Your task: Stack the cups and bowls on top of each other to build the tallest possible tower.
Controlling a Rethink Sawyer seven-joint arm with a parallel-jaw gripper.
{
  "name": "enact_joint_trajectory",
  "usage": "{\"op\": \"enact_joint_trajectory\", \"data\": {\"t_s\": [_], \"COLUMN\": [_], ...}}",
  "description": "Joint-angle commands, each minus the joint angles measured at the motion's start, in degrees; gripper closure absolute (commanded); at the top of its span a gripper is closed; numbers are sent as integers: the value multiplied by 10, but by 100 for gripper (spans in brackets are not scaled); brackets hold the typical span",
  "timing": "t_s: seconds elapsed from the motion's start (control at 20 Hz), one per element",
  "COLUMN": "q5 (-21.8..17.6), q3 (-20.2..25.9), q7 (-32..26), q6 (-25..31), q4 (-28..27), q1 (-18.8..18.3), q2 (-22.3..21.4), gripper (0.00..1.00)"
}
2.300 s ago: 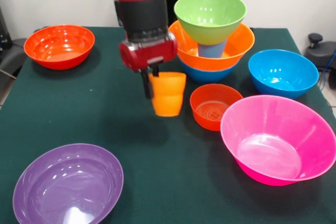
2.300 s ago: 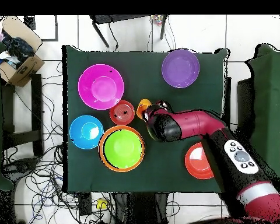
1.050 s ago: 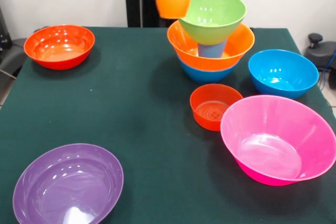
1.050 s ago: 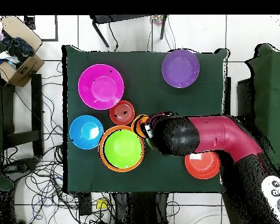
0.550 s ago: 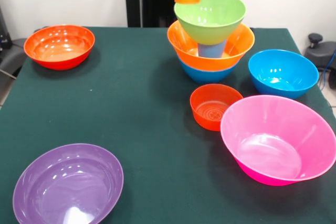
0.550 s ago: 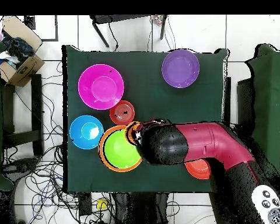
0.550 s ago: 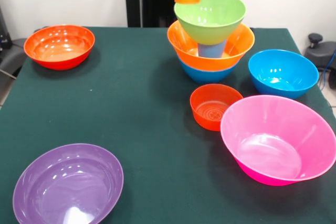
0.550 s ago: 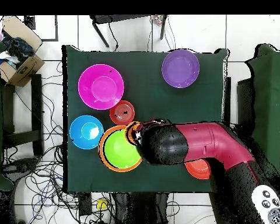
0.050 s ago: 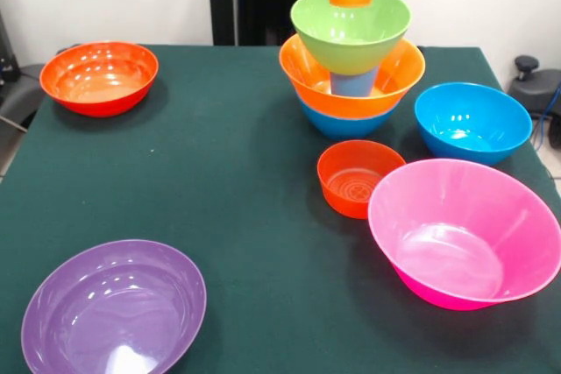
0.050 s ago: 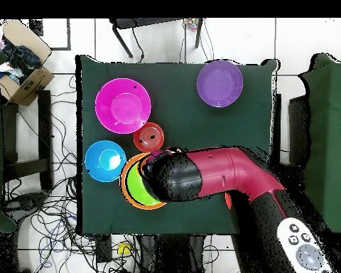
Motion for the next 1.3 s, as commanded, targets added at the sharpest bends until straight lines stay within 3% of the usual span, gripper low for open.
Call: {"op": "enact_joint_trajectory", "data": {"t_s": [0.05,0.8,1.05,1.3], "q5": [-65,-133,-120,-78], "q3": [-68,-152,-167,-160], "q7": [77,83,94,86], "q6": [6,-28,-33,-17], "q4": [53,32,42,81], "q1": [43,80,98,105], "q2": [47,108,105,56], "gripper": [100,100,100,100]}}
